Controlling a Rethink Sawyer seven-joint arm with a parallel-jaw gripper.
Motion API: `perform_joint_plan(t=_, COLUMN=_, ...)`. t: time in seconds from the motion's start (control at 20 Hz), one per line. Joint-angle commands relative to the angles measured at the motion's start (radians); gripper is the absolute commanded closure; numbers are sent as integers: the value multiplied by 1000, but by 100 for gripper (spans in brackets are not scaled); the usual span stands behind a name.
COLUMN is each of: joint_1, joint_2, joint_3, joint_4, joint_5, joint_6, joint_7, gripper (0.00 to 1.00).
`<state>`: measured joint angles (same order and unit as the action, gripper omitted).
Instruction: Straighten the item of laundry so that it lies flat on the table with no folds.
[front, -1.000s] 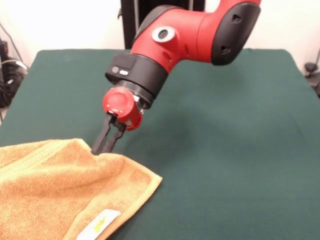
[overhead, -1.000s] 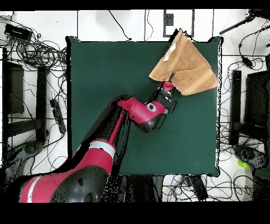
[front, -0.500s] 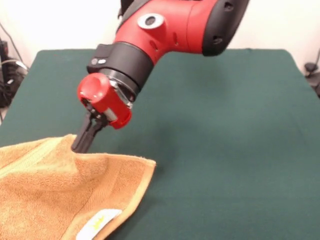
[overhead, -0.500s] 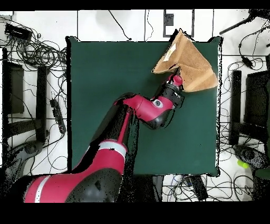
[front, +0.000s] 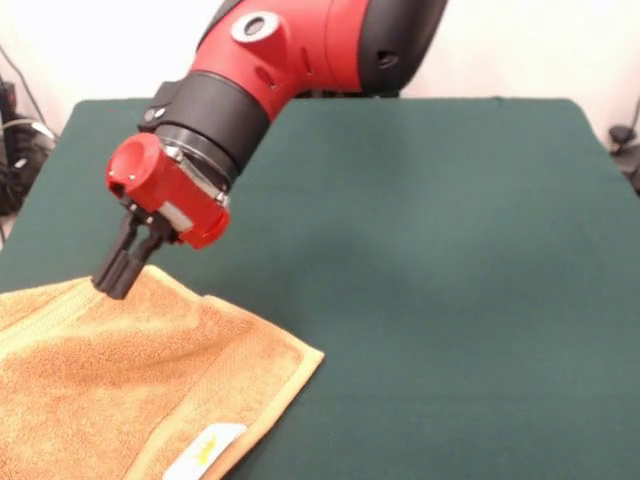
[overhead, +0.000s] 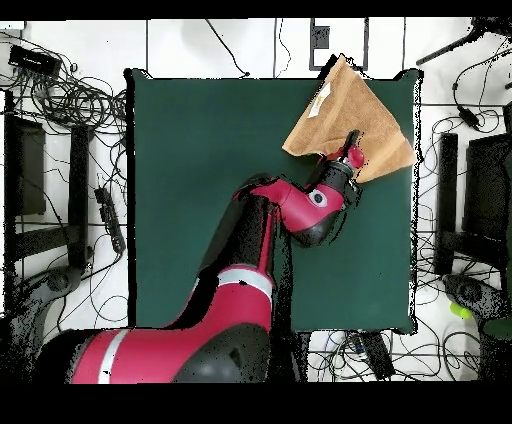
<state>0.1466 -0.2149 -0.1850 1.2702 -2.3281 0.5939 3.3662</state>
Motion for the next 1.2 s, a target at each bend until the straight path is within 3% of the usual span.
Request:
perform_joint_plan(t=0.05, joint_1=-44, joint_2=-22, joint_3=245, joint_4=97, joint_5=69, joint_6=-32, joint_7=230, gripper=100)
perform_joint_plan(t=0.15, joint_1=-70, joint_2=-26, joint_3=248, joint_4=73, joint_5=183, joint_6=-104, joint_7=149, gripper=100)
perform_joint_plan(t=0.3, joint_1=-99, joint_2=-36, joint_3=276, joint_4=82, joint_5=203, joint_6=-126, joint_7=151, gripper=100)
perform_joint_plan(t=0.35, joint_1=-101, joint_2=-38, joint_3=283, joint_4=88, joint_5=189, joint_6=-109, joint_7=141, gripper=0)
perform_joint_plan(t=0.5, joint_1=-107, joint_2=-39, joint_3=287, joint_4=88, joint_5=196, joint_6=-106, joint_7=151, gripper=0)
perform_joint_plan(t=0.6, joint_1=-91, joint_2=-29, joint_3=267, joint_4=72, joint_5=221, joint_6=-104, joint_7=82, gripper=0)
perform_joint_plan(t=0.7, joint_1=-101, joint_2=-33, joint_3=264, joint_4=64, joint_5=292, joint_6=-121, joint_7=60, gripper=0)
perform_joint_plan(t=0.85, joint_1=-85, joint_2=-33, joint_3=227, joint_4=47, joint_5=434, joint_6=-143, joint_7=-103, gripper=0)
perform_joint_plan(t=1.2, joint_1=-32, joint_2=-36, joint_3=194, joint_4=47, joint_5=596, joint_6=-81, joint_7=-246, gripper=0)
